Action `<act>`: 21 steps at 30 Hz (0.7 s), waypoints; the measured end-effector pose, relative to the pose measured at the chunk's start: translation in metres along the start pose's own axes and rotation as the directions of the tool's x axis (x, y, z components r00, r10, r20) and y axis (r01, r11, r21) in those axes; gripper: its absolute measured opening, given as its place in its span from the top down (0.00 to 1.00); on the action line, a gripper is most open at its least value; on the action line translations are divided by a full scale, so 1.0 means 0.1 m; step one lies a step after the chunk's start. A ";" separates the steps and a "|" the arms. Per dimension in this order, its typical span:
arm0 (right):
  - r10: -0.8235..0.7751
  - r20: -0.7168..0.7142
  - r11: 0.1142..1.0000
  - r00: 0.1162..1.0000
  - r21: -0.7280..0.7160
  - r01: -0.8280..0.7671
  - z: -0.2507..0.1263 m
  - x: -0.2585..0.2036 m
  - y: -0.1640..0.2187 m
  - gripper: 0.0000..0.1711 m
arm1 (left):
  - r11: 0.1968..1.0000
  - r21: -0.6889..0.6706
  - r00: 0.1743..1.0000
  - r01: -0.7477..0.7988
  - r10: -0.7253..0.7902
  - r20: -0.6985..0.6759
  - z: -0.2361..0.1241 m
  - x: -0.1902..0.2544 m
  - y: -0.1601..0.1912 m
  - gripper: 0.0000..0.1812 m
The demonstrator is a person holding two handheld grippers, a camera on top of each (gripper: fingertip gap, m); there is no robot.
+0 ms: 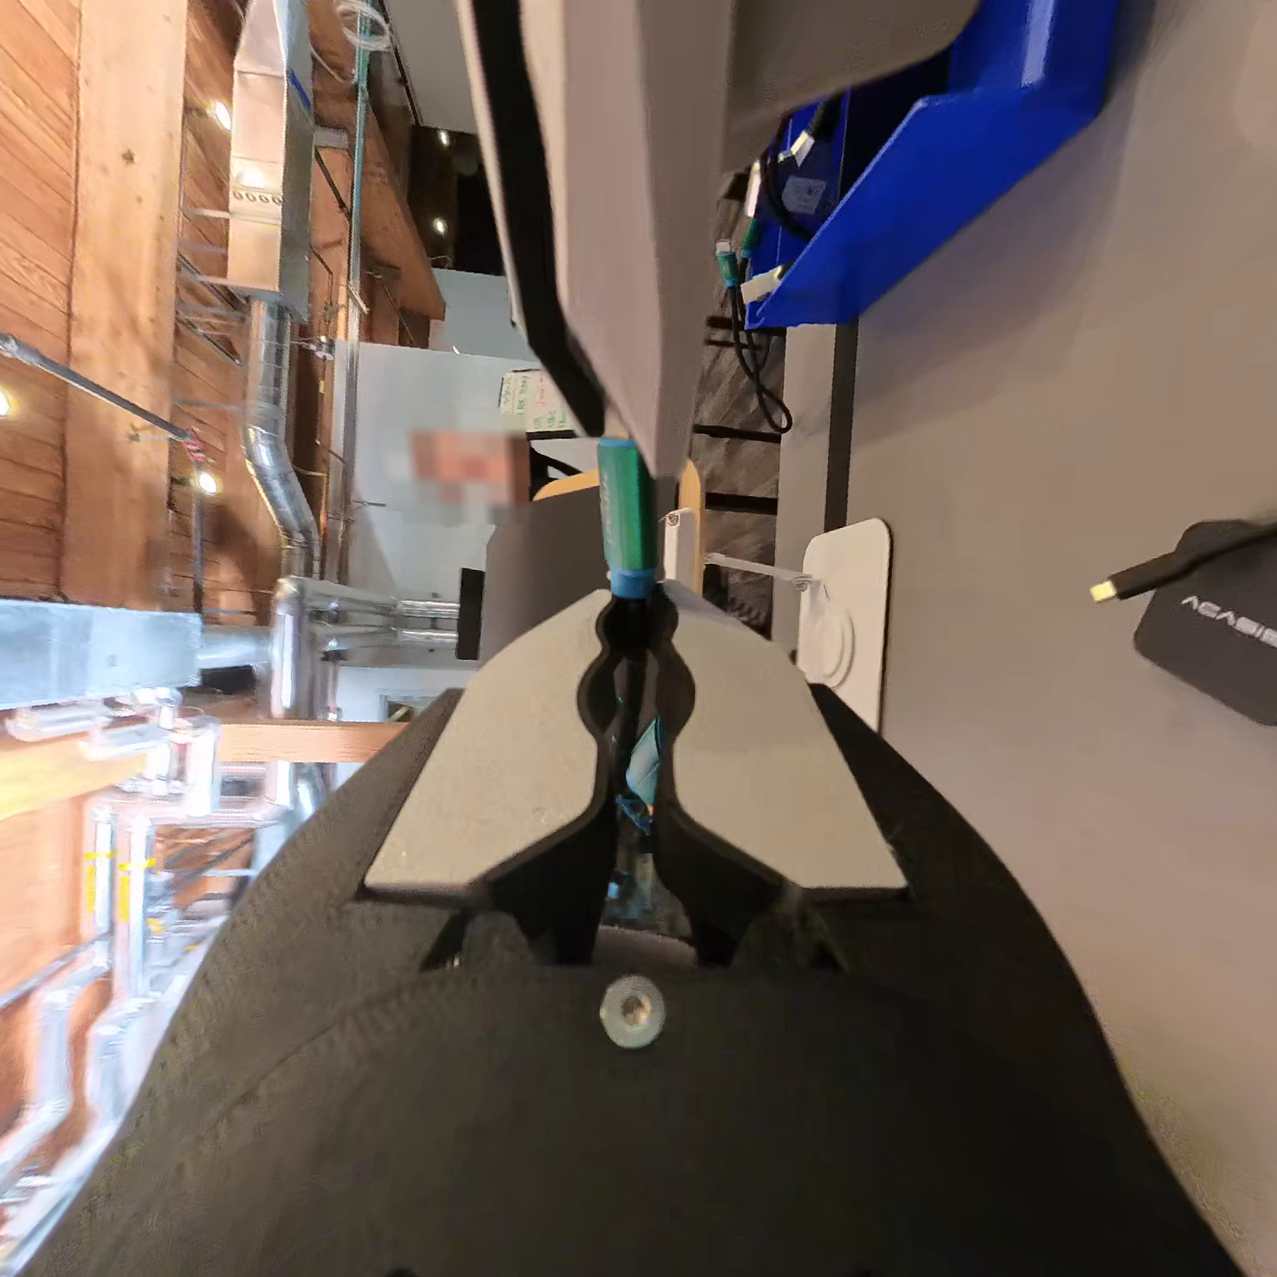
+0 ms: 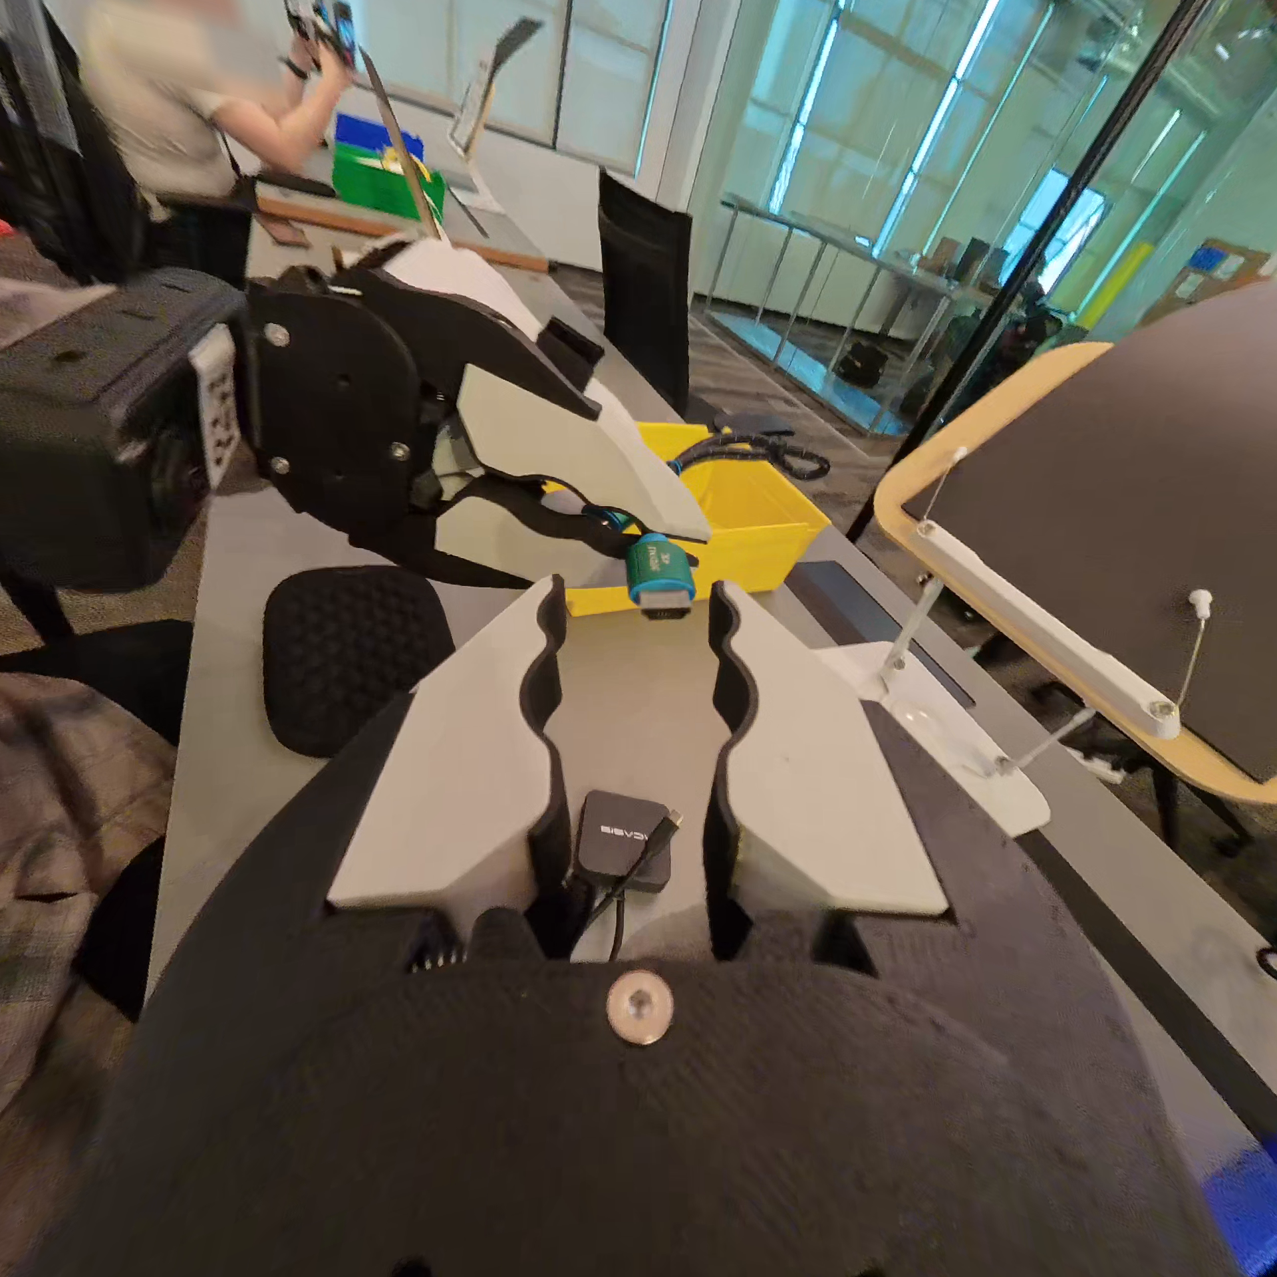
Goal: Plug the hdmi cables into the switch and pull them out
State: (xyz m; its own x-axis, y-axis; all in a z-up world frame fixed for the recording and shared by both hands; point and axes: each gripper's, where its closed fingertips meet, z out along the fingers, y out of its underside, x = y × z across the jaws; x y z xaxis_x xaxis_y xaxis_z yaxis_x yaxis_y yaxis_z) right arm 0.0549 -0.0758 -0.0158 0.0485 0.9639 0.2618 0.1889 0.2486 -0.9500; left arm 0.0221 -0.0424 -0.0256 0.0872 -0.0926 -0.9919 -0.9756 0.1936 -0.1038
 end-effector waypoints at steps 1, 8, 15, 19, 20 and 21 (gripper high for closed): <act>-0.006 -0.015 1.000 1.000 -0.028 0.005 0.03 0.01 0.03 0.78 | 0.999 -0.006 0.999 -0.039 0.039 0.022 -0.01 -0.01 -0.01 0.97; -0.003 -0.023 1.000 1.000 0.021 0.004 0.11 -0.02 0.00 0.89 | 0.993 -0.034 0.988 -0.111 0.114 0.101 -0.09 -0.13 -0.09 0.97; 0.036 0.030 0.990 0.999 0.134 -0.039 0.04 -0.04 -0.12 0.89 | 0.997 0.010 0.994 -0.071 0.070 0.080 -0.13 -0.21 -0.17 0.96; 0.047 0.040 0.985 0.998 0.164 -0.053 0.01 -0.02 -0.12 0.89 | 0.999 0.043 0.997 -0.030 0.027 0.067 -0.14 -0.28 -0.21 0.85; 0.050 0.039 0.984 0.998 0.169 -0.055 0.01 -0.01 -0.12 0.89 | 0.998 0.053 0.999 -0.016 0.014 0.045 -0.15 -0.28 -0.22 0.83; 0.051 0.037 0.983 0.998 0.174 -0.057 0.00 0.00 -0.12 0.89 | 0.998 0.064 1.000 0.001 -0.002 0.018 -0.17 -0.28 -0.22 0.82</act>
State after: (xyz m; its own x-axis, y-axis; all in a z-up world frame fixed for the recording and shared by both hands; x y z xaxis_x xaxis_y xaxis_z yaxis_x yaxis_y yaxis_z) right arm 0.0526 -0.0786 -0.0046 0.0220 0.9783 0.2062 0.0123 0.2060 -0.9785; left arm 0.0379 -0.0608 0.0054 0.0931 -0.0755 -0.9928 -0.9605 0.2558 -0.1095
